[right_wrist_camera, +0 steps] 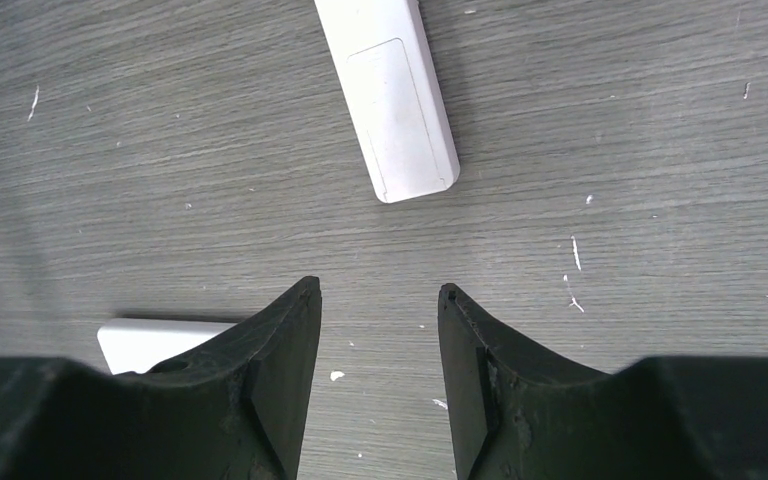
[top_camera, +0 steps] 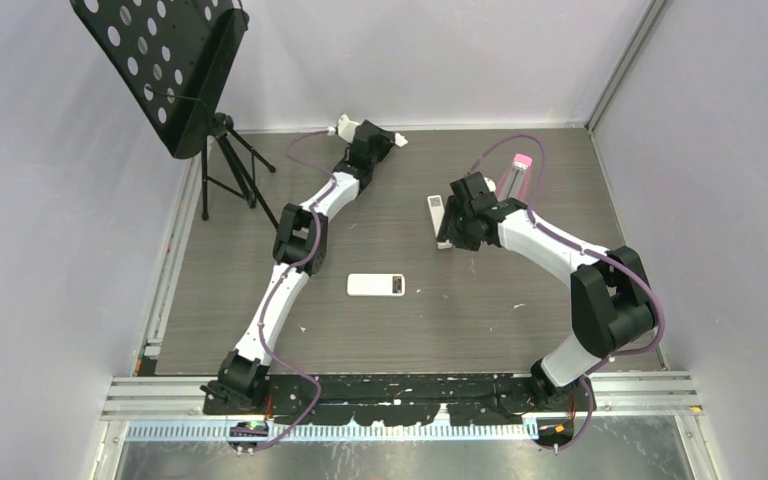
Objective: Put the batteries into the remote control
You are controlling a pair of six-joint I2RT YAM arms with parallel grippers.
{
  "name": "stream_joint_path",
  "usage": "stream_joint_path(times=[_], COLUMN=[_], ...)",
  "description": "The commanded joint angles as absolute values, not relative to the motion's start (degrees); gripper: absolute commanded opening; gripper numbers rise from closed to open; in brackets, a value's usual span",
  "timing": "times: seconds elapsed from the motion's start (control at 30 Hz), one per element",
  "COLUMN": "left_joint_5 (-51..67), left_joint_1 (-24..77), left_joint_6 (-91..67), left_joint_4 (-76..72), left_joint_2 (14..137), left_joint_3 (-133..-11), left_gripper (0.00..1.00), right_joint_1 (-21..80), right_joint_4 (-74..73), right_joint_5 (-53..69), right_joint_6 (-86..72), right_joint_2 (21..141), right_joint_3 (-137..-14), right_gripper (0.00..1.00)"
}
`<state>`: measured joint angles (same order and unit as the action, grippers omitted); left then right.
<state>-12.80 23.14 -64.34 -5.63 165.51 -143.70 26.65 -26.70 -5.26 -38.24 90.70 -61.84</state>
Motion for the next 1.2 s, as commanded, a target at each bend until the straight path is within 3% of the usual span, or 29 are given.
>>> stream_joint_path(times=[0.0, 0.23, 0.43, 0.93, 1.17], left_joint_5=[-12.7, -14.6, -14.9, -14.8, -16.3], left_joint_1=[23.2, 23.5, 24.1, 25.5, 25.8], left_joint_6=[-66.7, -68.8, -68.5, -65.6, -67.2], left_joint_4=[-6.8, -2.3, -0.2, 5.7, 9.6], left_joint_2=[170.1, 170.9, 172.0, 171.6, 171.3], left_joint_3=[-149.7, -149.8, -151.0, -151.4, -151.3], left_gripper=[0.4, 0.38, 0.22, 0.17, 0.05], right_joint_1=[26.1, 25.2, 24.6, 23.7, 23.6], right_joint_4=[-26.3, -26.3, -26.4, -26.4, -26.3], right_joint_5=[-5.0, -4.8, -4.8, -4.6, -4.8], right_joint_6=[-38.1, -37.9, -37.9, -38.2, -38.4], right_joint_2=[91.0, 91.0, 90.6, 89.9, 88.8], right_joint_3=[-62.9, -62.5, -62.1, -61.2, -60.4], right_gripper=[0.52, 0.51, 0.51, 0.5, 0.5])
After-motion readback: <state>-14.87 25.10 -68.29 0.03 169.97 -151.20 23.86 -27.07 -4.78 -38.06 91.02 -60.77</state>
